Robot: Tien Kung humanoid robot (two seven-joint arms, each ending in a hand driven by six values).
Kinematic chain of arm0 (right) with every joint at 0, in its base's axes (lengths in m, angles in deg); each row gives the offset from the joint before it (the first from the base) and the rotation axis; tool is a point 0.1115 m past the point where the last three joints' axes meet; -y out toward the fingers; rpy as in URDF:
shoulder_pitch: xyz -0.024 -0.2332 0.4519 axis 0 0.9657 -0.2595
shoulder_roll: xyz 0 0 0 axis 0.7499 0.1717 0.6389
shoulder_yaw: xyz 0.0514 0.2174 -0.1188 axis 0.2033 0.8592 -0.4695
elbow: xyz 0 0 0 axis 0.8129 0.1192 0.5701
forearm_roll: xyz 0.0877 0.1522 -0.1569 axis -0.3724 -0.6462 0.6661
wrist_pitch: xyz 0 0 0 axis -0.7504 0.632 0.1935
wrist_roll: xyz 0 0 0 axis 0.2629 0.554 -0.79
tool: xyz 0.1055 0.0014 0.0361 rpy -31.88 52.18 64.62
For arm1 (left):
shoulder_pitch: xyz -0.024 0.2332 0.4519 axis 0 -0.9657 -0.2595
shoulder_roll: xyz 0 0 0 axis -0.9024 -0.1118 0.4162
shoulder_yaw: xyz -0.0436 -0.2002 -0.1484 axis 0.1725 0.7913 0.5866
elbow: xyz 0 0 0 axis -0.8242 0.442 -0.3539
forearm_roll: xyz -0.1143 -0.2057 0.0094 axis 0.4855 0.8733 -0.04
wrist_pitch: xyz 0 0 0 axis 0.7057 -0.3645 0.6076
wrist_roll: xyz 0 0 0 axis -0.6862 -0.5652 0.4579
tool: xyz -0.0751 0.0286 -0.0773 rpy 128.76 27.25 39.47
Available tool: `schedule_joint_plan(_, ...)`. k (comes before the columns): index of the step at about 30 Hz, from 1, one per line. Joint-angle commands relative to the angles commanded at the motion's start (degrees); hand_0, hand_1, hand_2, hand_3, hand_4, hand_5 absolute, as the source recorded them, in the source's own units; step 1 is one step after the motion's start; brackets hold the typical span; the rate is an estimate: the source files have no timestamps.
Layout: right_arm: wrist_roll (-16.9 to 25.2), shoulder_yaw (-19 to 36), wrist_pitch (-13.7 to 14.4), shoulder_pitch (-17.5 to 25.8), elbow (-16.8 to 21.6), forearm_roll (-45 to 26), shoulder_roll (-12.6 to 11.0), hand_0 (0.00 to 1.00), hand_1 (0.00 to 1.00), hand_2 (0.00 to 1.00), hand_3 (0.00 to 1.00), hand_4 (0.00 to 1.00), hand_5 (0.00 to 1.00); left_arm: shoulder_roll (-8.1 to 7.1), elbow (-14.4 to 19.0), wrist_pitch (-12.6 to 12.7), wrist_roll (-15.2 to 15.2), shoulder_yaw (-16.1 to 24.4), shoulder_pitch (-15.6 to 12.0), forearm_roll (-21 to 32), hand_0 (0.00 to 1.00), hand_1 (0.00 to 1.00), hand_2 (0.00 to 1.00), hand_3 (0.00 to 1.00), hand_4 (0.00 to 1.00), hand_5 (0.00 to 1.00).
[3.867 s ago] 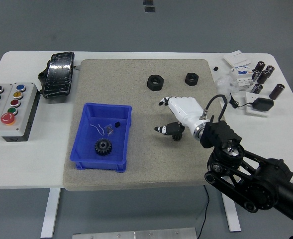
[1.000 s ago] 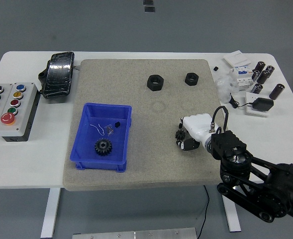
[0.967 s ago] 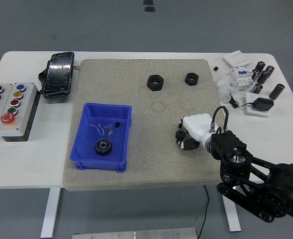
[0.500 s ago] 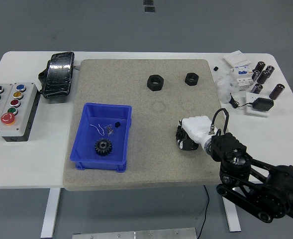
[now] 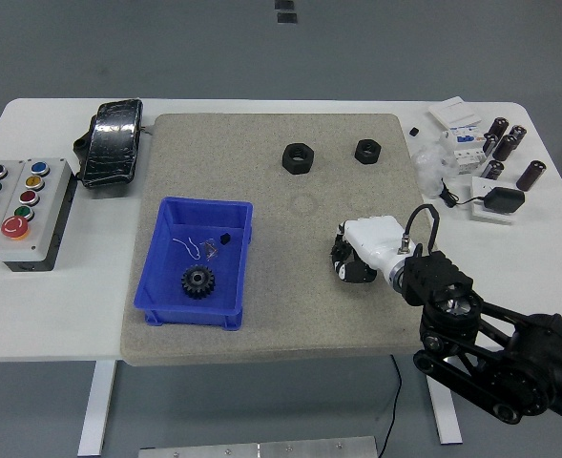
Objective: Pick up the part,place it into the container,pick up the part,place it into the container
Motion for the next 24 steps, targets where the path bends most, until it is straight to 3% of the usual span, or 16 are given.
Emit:
schedule_joint_plan(4,0.8,-1.3,1.3,-2.4,0.3,-0.7,1.8,0.217,0.372,0.363,0.48,0.452,0.363,0.06,0.0,0.0,0.0,0.0,0.0,-0.1,0.616,0.557,0.545,0.635,0.699,0.296)
schedule_joint_plan(13,4.9,-8.4,5.9,-10.5,0.2,-5.4,8.2,0.233,0.382,0.379,0.481,0.443,0.356,0.05,0.0,-0.2,-0.1,-0.1,0.2,-0.1,0.616,0.557,0.545,0.635,0.699,0.296)
schedule_joint_plan(14,5.3,-9.1,6.2,-11.3,0.2,-5.7,8.7,0.256,0.399,0.424,0.502,0.439,0.355,0.03,0.0,-0.2,-0.1,-0.1,0.2,-0.2,0.616,0.557,0.545,0.635,0.7,0.297)
schedule_joint_plan(19,8.4,-11.5,6.9,-14.4,0.2,-7.7,10.3,0.256,0.399,0.424,0.502,0.439,0.355,-0.05,0.0,-0.2,-0.2,0.4,0.2,-0.7,0.616,0.557,0.545,0.635,0.7,0.297)
schedule_joint_plan(20,9.3,-12.0,6.9,-14.8,0.2,-8.4,10.5,0.378,0.54,0.626,0.636,0.54,0.37,-0.05,0.0,-0.2,-0.3,0.4,0.2,-0.7,0.616,0.557,0.545,0.635,0.7,0.297)
schedule_joint_plan(24,10.7,-13.3,5.1,-15.2,0.1,-10.2,11.2,0.378,0.54,0.626,0.636,0.54,0.37,-0.05,0.0,-0.2,-0.3,0.3,0.2,-0.7,0.616,0.557,0.545,0.635,0.7,0.297)
